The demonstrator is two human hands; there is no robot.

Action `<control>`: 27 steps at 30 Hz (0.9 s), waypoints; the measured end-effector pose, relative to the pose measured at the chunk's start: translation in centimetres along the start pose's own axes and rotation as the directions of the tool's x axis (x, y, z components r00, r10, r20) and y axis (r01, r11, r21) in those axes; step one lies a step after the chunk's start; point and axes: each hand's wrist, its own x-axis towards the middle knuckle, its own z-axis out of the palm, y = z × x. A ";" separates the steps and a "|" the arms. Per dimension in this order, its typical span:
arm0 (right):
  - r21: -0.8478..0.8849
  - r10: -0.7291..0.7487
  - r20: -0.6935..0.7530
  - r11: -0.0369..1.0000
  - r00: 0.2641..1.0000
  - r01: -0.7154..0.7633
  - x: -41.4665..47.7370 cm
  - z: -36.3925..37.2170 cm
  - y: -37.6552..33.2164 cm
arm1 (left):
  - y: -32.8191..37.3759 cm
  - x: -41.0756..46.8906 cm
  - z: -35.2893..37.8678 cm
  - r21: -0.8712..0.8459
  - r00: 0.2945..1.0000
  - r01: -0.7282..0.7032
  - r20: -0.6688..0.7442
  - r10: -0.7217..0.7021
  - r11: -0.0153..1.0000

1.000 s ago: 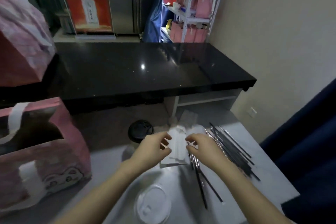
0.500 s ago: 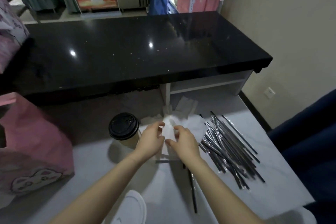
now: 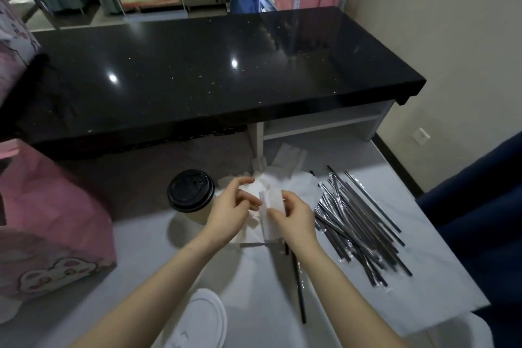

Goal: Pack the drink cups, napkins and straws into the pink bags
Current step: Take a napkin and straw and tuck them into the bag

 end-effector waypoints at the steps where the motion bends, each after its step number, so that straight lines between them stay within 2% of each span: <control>1: 0.002 0.011 -0.038 1.000 0.999 -0.011 0.1 -0.5 0.3 | -0.1 0.3 0.1 0.084 0.998 -0.026 -0.052 0.030 0.996; 5: 0.048 0.052 -0.103 0.998 0.993 -0.047 0.3 -2.7 1.5 | -0.9 2.7 1.0 0.376 0.998 -0.015 -0.050 0.036 0.926; 7: 0.080 0.066 -0.104 0.995 0.992 -0.057 0.4 -3.8 1.8 | -1.0 3.9 1.5 0.443 0.999 0.006 -0.031 0.009 0.896; 9: 0.123 0.078 -0.096 0.990 0.992 -0.066 0.5 -4.6 1.8 | -0.9 4.6 1.9 0.438 0.999 0.037 -0.027 -0.028 0.898; 17: 0.321 0.059 -0.038 0.946 0.998 -0.044 0.4 -5.8 -1.1 | 0.6 2.4 1.2 0.158 0.991 0.059 -0.128 -0.039 0.986; 21: 0.131 -0.097 -0.125 0.985 0.987 0.113 0.4 -4.5 -2.8 | 1.4 1.0 0.4 -0.084 0.977 0.142 -0.151 -0.153 0.986; 23: 0.066 -0.132 -0.110 0.988 0.985 0.140 0.2 -3.0 -3.3 | 1.7 0.3 0.4 -0.164 0.979 0.152 -0.112 -0.171 0.975; 25: 0.099 -0.112 -0.023 0.989 0.993 0.114 -0.3 -1.4 -3.7 | 1.8 -0.2 0.5 -0.199 0.977 0.194 -0.046 -0.207 0.960; 27: 0.164 -0.078 0.088 0.984 0.993 0.063 -0.9 -0.2 -3.8 | 1.8 -0.5 0.3 -0.322 0.958 0.285 0.053 -0.283 0.903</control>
